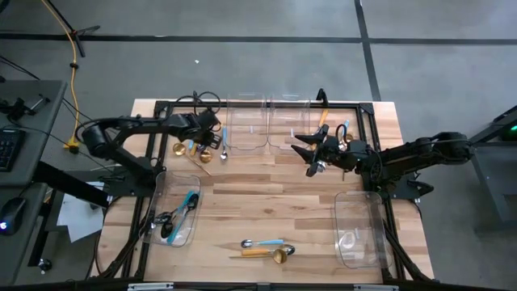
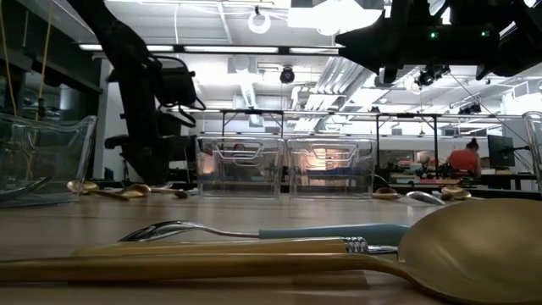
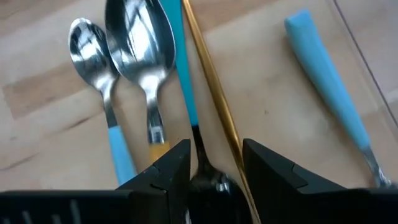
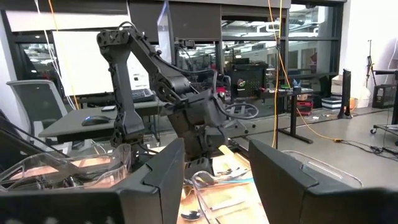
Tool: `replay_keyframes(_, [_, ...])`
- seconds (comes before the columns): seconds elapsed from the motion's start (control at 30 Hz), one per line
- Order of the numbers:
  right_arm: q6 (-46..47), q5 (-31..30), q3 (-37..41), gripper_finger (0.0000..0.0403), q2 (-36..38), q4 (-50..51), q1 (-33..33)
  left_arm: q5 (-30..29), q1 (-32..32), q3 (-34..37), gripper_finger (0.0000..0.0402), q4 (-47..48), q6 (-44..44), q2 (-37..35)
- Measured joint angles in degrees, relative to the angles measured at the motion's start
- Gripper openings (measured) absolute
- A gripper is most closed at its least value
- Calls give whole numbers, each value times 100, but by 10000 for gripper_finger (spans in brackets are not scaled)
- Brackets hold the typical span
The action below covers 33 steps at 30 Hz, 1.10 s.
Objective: Sort silverware by color (type)
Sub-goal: Put the black spoon into the bottom left transparent bin
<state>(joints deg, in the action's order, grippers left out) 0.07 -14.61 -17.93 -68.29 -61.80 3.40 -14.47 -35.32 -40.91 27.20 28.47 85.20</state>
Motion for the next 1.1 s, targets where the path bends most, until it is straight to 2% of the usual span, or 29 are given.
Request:
replay_keyframes(0.33, [-2,0,0,165,0,0,0,-84,-261,0,138,-122,0,38])
replay_keyframes(0.7, [2,0,0,165,0,0,0,-53,-248,173,137,-288,54,40])
replay_keyframes(1.1, [-2,0,0,165,0,-4,0,73,-248,534,99,-997,39,45])
